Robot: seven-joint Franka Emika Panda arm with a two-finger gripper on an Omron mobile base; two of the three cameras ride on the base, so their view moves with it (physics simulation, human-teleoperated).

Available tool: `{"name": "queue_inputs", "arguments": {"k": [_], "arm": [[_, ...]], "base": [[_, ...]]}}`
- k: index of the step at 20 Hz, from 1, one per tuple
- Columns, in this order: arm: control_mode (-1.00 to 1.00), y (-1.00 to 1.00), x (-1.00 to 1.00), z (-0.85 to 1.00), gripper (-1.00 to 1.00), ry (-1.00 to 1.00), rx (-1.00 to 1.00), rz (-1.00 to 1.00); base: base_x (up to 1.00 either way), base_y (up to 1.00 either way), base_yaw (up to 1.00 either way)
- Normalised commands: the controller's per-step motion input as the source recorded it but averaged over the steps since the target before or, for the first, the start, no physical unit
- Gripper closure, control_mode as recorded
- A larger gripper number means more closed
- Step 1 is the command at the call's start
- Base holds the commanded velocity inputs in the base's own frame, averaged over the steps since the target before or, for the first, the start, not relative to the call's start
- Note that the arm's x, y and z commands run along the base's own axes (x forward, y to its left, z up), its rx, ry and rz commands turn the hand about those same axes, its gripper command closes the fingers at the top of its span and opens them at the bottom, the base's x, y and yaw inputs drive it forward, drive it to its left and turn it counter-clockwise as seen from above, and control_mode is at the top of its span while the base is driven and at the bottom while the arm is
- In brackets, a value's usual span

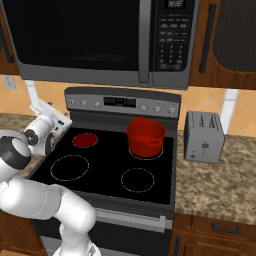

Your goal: Turn off the rear left burner of the stove.

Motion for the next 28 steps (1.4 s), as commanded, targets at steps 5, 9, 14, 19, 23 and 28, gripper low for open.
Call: {"name": "queue_inputs", "arguments": {"k": [5, 9, 14, 19, 23, 28], "arm": [[-1.00, -0.49, 0.06, 0.00, -1.00, -0.01, 0.14, 0.00], [-1.00, -0.57, 0.11, -0.02, -1.00, -0.01, 0.01, 0.08], [-1.00, -0.11, 0.41, -0.01, -1.00, 0.02, 0.10, 0.03], [-1.00, -0.18, 0.18, -0.04, -1.00, 0.03, 0.32, 0.00], [-1.00, -0.01, 0.06, -0.27, -1.00, 0.00, 0.20, 0.00], [-1.00, -0.02, 0.10, -0.16, -1.00, 0.00, 0.08, 0.00]], "base": [[0.00, 0.00, 0.00], [0.00, 0.00, 0.00], [0.00, 0.00, 0.00], [0.00, 0.00, 0.00], [0.00, 0.00, 0.00], [0.00, 0.00, 0.00]]}}
